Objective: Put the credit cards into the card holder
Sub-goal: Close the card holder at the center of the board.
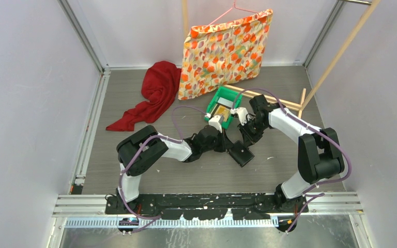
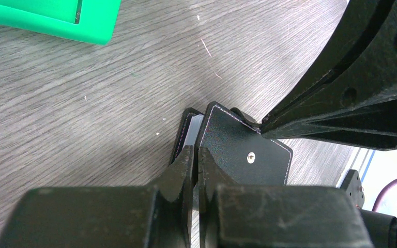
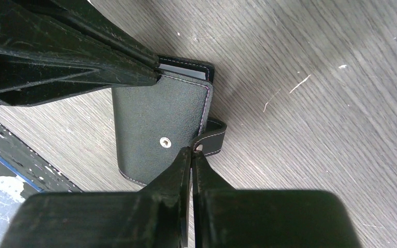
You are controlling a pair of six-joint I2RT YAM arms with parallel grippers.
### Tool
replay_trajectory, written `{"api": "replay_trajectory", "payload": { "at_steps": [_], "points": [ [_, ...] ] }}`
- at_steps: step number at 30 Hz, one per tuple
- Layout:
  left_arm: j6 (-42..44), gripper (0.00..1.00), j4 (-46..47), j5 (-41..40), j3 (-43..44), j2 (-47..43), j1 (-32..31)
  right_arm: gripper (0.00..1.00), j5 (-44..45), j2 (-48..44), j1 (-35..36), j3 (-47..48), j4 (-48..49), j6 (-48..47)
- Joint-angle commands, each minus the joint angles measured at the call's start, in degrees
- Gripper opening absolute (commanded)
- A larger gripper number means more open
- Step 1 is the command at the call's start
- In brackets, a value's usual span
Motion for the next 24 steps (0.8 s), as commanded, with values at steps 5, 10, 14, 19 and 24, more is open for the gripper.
{"api": "replay_trajectory", "payload": {
  "at_steps": [5, 10, 14, 19, 24],
  "points": [
    [0.78, 0.0, -5.17, -1.61, -2.08, -0.13, -0.44, 0.01, 1.0, -0.4, 0.32, 2.38, 0.49, 0.47],
    [0.38, 0.0, -5.47, -2.41, -2.35, -0.48, -0.44, 0.01, -0.69, -3.48, 0.09, 2.43, 0.1, -0.71],
    [0.14, 0.0, -5.39, -3.05, -2.7, -0.83, -0.44, 0.01, -1.35, -4.49, -0.98, 2.08, -0.01, -1.05],
    [-0.1, 0.0, -5.15, -3.64, -3.17, -1.36, -0.51, 0.01, -4.04, -1.73, -0.15, 3.02, -3.42, -3.02],
    [-0.35, 0.0, -4.78, -4.55, -3.82, -1.93, -0.52, 0.01, -3.61, 0.41, 2.74, 3.35, -4.9, -4.08]
  ]
}}
